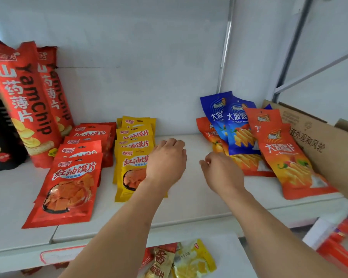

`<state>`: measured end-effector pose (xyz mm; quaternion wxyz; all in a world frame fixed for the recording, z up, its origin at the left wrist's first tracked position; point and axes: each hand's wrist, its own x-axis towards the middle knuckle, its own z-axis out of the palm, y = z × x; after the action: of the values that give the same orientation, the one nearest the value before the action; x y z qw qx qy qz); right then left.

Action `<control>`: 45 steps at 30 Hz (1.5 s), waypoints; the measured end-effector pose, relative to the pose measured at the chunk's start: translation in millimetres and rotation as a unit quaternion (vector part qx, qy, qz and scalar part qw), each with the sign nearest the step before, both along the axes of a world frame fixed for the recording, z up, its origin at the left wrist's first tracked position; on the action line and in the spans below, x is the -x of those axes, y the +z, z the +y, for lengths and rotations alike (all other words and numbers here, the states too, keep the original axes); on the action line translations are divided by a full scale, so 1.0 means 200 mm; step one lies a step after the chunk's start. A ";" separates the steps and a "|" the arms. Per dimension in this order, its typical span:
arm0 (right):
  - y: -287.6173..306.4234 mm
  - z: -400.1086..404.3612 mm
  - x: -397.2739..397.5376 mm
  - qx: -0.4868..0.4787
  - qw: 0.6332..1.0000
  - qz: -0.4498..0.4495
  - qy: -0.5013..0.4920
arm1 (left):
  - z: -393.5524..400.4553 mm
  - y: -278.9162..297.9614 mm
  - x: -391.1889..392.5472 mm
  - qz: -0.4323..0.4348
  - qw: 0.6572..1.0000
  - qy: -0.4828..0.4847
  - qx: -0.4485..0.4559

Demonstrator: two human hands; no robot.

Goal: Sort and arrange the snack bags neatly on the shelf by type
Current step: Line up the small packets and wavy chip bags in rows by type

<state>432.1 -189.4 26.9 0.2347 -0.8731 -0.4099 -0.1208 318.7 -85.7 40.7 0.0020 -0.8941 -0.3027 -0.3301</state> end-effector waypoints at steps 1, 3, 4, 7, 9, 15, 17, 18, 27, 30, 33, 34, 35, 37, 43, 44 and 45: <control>0.02 -0.04 -0.08 -0.011 1.000 -0.009 -0.007 | -0.02 0.01 -0.07 0.003 1.000 -0.001 0.007; 0.07 -0.13 -0.23 -0.041 0.999 -0.024 -0.026 | -0.07 0.01 -0.21 0.006 1.000 -0.003 0.027; 0.10 -0.18 -0.30 -0.062 0.997 -0.026 -0.032 | -0.09 0.01 -0.28 0.005 0.999 -0.005 0.044; 0.17 -0.35 -0.53 -0.118 0.991 -0.024 -0.053 | -0.16 0.01 -0.50 -0.007 0.994 -0.011 0.108; 0.18 -0.47 -0.69 -0.126 0.987 -0.019 -0.094 | -0.21 0.03 -0.63 -0.030 0.987 -0.015 0.155; 0.09 -0.62 -1.04 -0.088 0.976 0.117 -0.161 | -0.38 0.07 -0.93 -0.055 0.927 -0.067 0.364; 0.04 -0.59 -1.07 -0.081 0.975 0.148 -0.145 | -0.44 0.05 -1.01 -0.031 0.915 -0.068 0.396; 0.02 -0.57 -1.08 -0.083 0.972 0.172 -0.139 | -0.46 0.04 -1.04 -0.034 0.909 -0.064 0.411; -0.02 -0.47 -1.18 -0.118 0.948 0.270 -0.116 | -0.48 0.04 -1.20 -0.167 0.819 -0.082 0.542; 0.01 -0.46 -1.19 -0.126 0.944 0.284 -0.107 | -0.48 0.04 -1.21 -0.226 0.771 -0.086 0.589; 0.03 -0.46 -1.17 -0.151 0.936 0.305 -0.091 | -0.49 0.06 -1.20 -0.273 0.694 -0.117 0.656; 0.04 -0.46 -1.16 -0.162 0.935 0.305 -0.087 | -0.49 0.07 -1.19 -0.283 0.671 -0.129 0.673; 0.05 -0.46 -1.15 -0.176 0.933 0.302 -0.082 | -0.48 0.08 -1.18 -0.294 0.652 -0.140 0.684; 0.10 -0.44 -1.11 -0.210 0.931 0.290 -0.066 | -0.44 0.10 -1.15 -0.321 0.630 -0.150 0.691; 0.14 -0.27 -0.96 -0.226 0.941 0.250 0.020 | -0.21 0.17 -0.92 -0.400 0.595 -0.140 0.683; 0.14 -0.23 -0.93 -0.220 0.941 0.256 0.033 | -0.17 0.18 -0.87 -0.408 0.599 -0.134 0.676; 0.15 -0.19 -0.91 -0.214 0.939 0.264 0.048 | -0.13 0.18 -0.83 -0.415 0.604 -0.128 0.669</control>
<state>613.4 -227.2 56.1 0.5213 -0.7820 -0.3392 0.0406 485.7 -110.9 77.5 -0.7645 -0.4429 -0.2900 -0.3678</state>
